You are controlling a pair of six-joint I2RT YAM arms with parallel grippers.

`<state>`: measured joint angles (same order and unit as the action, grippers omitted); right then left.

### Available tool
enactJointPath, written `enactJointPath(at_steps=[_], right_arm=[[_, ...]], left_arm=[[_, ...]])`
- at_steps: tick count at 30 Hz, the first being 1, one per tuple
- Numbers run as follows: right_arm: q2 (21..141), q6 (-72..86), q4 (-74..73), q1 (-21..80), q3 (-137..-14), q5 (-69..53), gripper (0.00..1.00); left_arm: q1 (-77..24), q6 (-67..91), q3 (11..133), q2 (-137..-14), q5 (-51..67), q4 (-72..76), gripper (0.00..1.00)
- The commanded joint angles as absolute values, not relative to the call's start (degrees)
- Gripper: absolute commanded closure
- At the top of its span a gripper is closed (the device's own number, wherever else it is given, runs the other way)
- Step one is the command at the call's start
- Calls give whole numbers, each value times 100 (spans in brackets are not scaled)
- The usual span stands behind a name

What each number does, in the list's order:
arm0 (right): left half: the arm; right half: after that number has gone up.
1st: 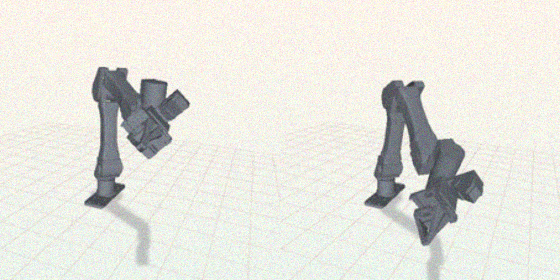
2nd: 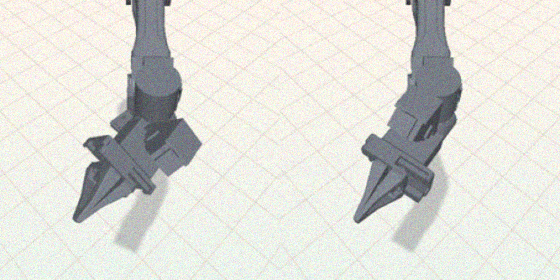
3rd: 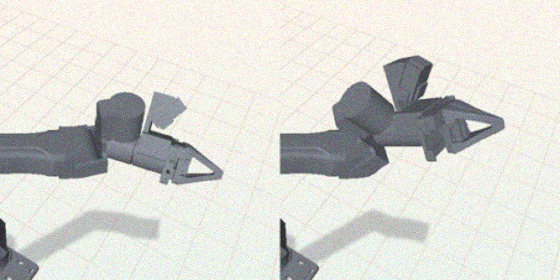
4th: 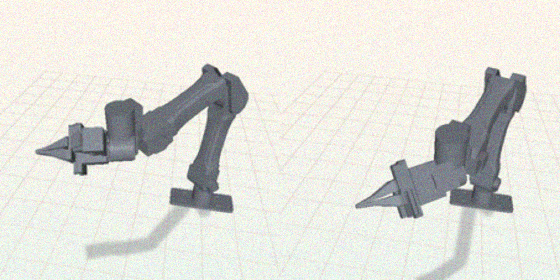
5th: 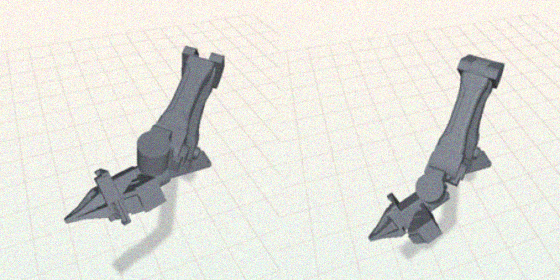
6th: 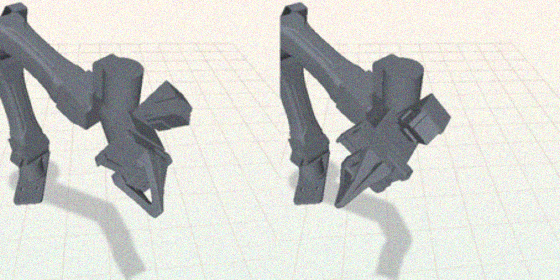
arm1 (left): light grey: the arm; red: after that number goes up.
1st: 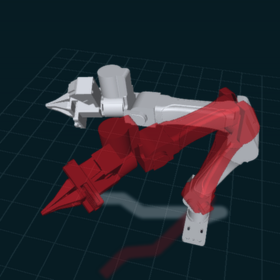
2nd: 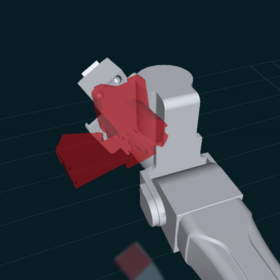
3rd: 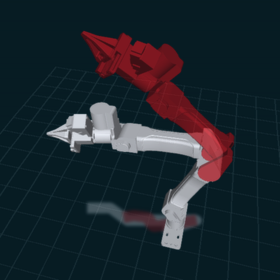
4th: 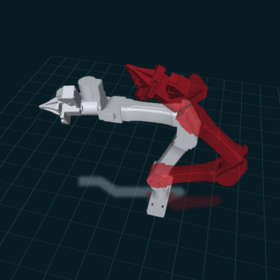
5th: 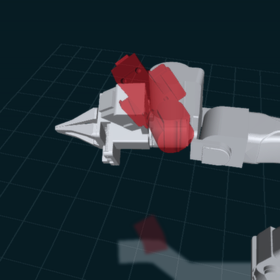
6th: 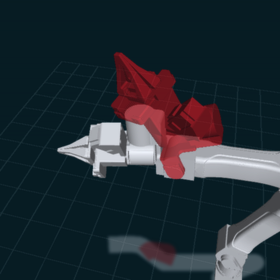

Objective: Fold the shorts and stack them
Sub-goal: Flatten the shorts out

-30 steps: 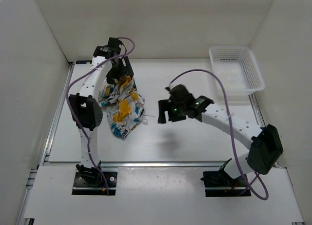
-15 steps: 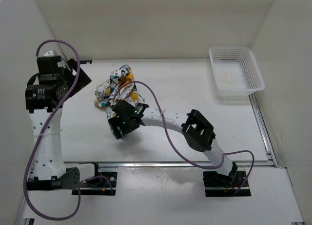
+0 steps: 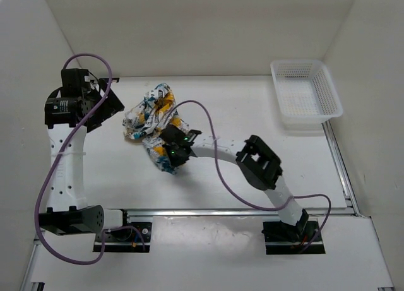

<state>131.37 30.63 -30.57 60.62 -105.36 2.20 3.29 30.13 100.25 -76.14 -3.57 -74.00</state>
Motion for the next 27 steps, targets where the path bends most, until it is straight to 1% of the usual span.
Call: enactJointPath(at_steps=[1,2,3,4,5,6,7,8,9,10,11,12,13,14,15,16,17,18,20,21,22,24,25,26,27], right_arm=[[11872,3120,-2998,5679,-9013,834,100],[11526,3120,-2919,5599,-8635,1131,100],[10887,3120,-2857,5372,-7970,1238,100],[10568,3120,-2856,5248,-7658,1344,100],[10269,3068,-2856,5117,-7368,1414,100],[9752,3006,-2856,4976,-7104,1415,100],[9538,2823,-2856,4722,-6658,1415,100],[9388,2726,-2804,4598,-6497,1415,100],[9213,2629,-2804,4353,-6373,1328,100],[9150,2480,-2804,4246,-6215,1231,95],[9149,2418,-2804,4167,-6162,1126,87],[9019,2417,-2804,4044,-6161,968,64],[8965,2417,-2873,4043,-6100,915,52],[8826,2417,-2874,3895,-6047,844,29],[8763,2417,-2996,3815,-6047,731,21],[8702,2417,-2997,3719,-5942,625,17],[8553,2582,-2997,3596,-5863,311,16],[8456,2688,-2997,3351,-5775,151,14],[8237,3013,-2901,3078,-5372,-209,14],[8009,3128,-2813,2824,-5214,-637,14],[7894,3251,-2699,2699,-5055,-876,14],[7639,3698,-2330,2349,-4616,-1351,15],[7577,3865,-1981,2251,-4466,-1597,15],[7515,4041,-1751,2085,-4317,-2139,15],[7515,4374,-1514,2083,-4054,-2379,17]], left_arm=[[360,2778,9783,-7462,42,-7217,0],[360,2777,9486,-7392,140,-7138,7],[360,2638,9301,-7392,315,-6945,12],[360,2585,9081,-7331,421,-6830,19],[282,2584,8635,-7278,509,-6733,28],[229,2584,8387,-7277,605,-6637,47],[150,2654,8159,-7277,685,-6523,58],[89,2776,7921,-7277,764,-6330,71],[-25,3012,7371,-7156,886,-6172,83],[-96,3015,7087,-7093,1236,-5979,90],[-175,3102,6832,-7032,1300,-5794,90],[-393,3155,6472,-6979,1301,-5635,90],[-509,3155,6338,-6926,1231,-5634,90],[-640,3155,6206,-6926,1170,-5634,90],[-894,3155,5944,-6865,1169,-5634,87],[-1027,3234,5820,-6864,1091,-5634,77],[-1150,3321,5688,-6812,1090,-5634,67],[-1482,3401,5565,-6812,1194,-5634,41],[-1905,3743,5283,-6750,1248,-5319,14],[-2116,3866,5221,-6750,1118,-5213,4],[-2423,3963,5221,-6750,942,-5151,0],[-2618,4095,5221,-7188,347,-5080,0],[-2671,4096,5221,-7546,195,-5080,0],[-2741,4191,5282,-7715,54,-5019,0],[-2742,4192,5282,-7847,-17,-4914,0]])
